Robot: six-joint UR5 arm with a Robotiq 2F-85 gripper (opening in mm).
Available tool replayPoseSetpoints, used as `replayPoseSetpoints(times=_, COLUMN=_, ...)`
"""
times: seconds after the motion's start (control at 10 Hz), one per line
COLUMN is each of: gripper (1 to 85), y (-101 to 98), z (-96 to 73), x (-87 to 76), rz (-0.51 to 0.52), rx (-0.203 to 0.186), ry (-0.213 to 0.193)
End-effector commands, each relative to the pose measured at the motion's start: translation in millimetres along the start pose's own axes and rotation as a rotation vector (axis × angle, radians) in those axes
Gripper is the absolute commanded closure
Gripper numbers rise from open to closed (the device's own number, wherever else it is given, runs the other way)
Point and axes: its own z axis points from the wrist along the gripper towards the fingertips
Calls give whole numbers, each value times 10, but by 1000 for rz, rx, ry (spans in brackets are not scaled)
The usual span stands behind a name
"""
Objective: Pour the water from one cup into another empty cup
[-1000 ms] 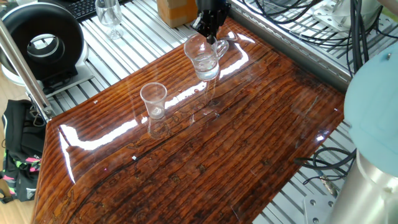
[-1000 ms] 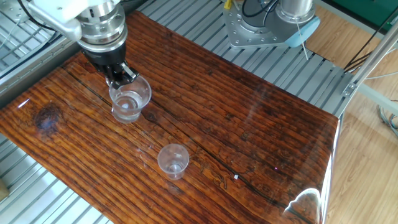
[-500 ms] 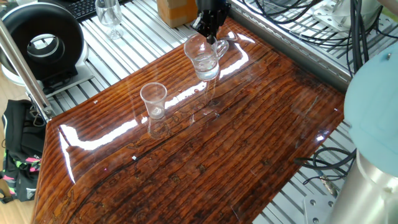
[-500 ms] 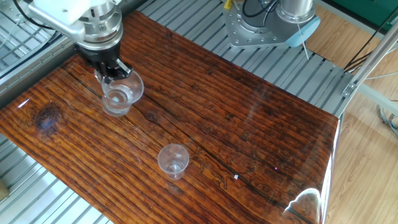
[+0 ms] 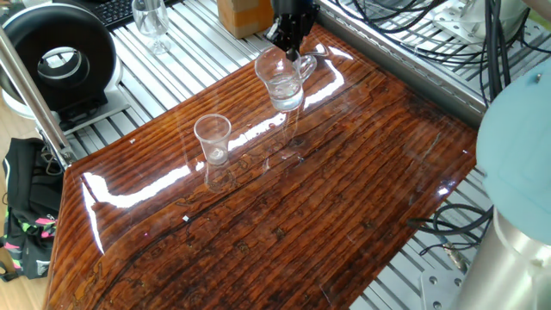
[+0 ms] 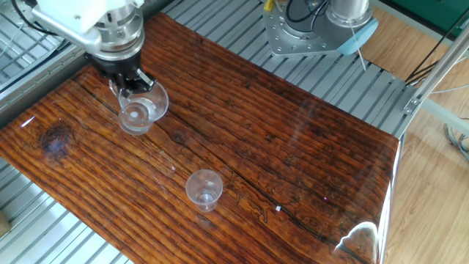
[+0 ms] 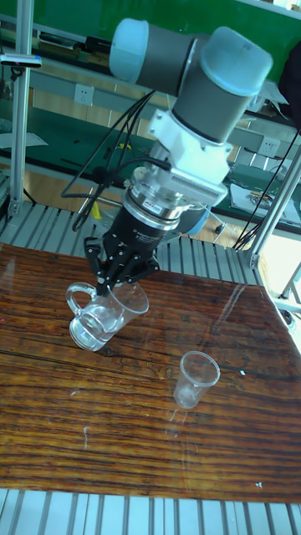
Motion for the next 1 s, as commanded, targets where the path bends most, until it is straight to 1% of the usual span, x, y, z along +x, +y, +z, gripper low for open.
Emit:
replayPoseSetpoints(times=0.0, gripper=840, y=170, z=-211, x=-191, rz=6, rx=24, ry=14)
replayPoseSetpoints(times=0.2, gripper=840, y=270, z=-305, x=-278, rz=17, rx=44, ry=25)
replayPoseSetpoints(times=0.3, gripper=840, y=322, z=-323, x=-321, rz=21, rx=46, ry=24)
replayPoseSetpoints(times=0.5, gripper=840, y=420, z=-296, x=-430, rz=33, rx=53, ry=19)
replayPoseSetpoints(times=0.7, gripper=840, y=520, z=-285, x=-557, rz=43, rx=52, ry=14)
replayPoseSetpoints(times=0.8, gripper=840, y=594, z=-316, x=-602, rz=49, rx=59, ry=13)
replayPoseSetpoints(times=0.9, gripper=840, y=604, z=-330, x=-646, rz=47, rx=88, ry=4)
